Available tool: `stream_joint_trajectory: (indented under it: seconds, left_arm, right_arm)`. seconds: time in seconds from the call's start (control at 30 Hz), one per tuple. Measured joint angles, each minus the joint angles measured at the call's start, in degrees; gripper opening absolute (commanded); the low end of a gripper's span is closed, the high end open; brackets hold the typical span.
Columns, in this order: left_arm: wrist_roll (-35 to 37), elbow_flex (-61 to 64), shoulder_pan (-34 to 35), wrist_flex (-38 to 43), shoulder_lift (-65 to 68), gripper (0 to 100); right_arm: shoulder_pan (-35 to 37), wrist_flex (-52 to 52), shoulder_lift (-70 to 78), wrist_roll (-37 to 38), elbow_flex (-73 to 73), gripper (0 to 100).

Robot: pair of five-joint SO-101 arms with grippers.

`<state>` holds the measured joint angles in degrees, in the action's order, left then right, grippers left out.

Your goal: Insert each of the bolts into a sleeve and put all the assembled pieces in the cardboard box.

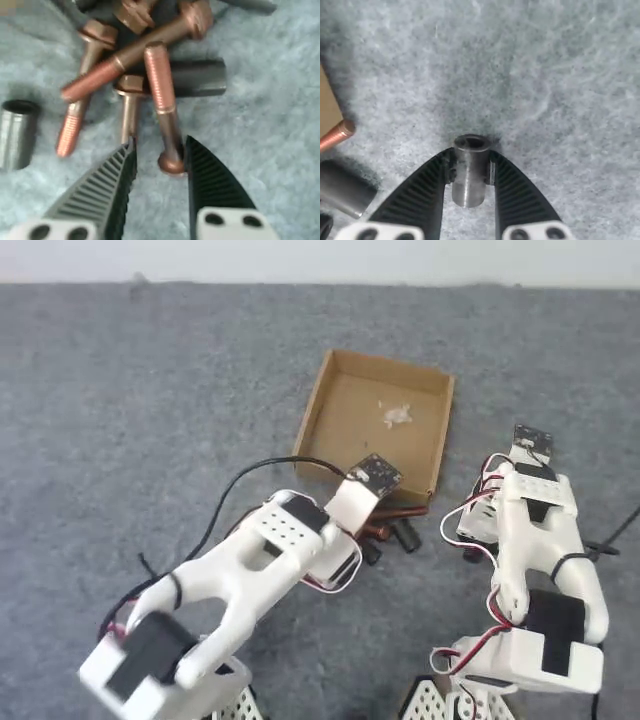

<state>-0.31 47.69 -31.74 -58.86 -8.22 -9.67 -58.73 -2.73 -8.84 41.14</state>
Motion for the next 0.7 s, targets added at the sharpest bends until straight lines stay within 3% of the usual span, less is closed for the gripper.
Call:
stream_joint_trajectory:
  seconds: [0.27,0.7]
  left_arm:
    - [-0.18,-7.82,-0.35,-2.99,10.64,7]
    - [-1.85,-1.85,0.44,-2.55,0.0,12]
  right_arm:
    - [0.0,0.0,0.0,0.0,0.0,0.6]
    - [-0.09,0.0,0.0,0.62,0.0,0.6]
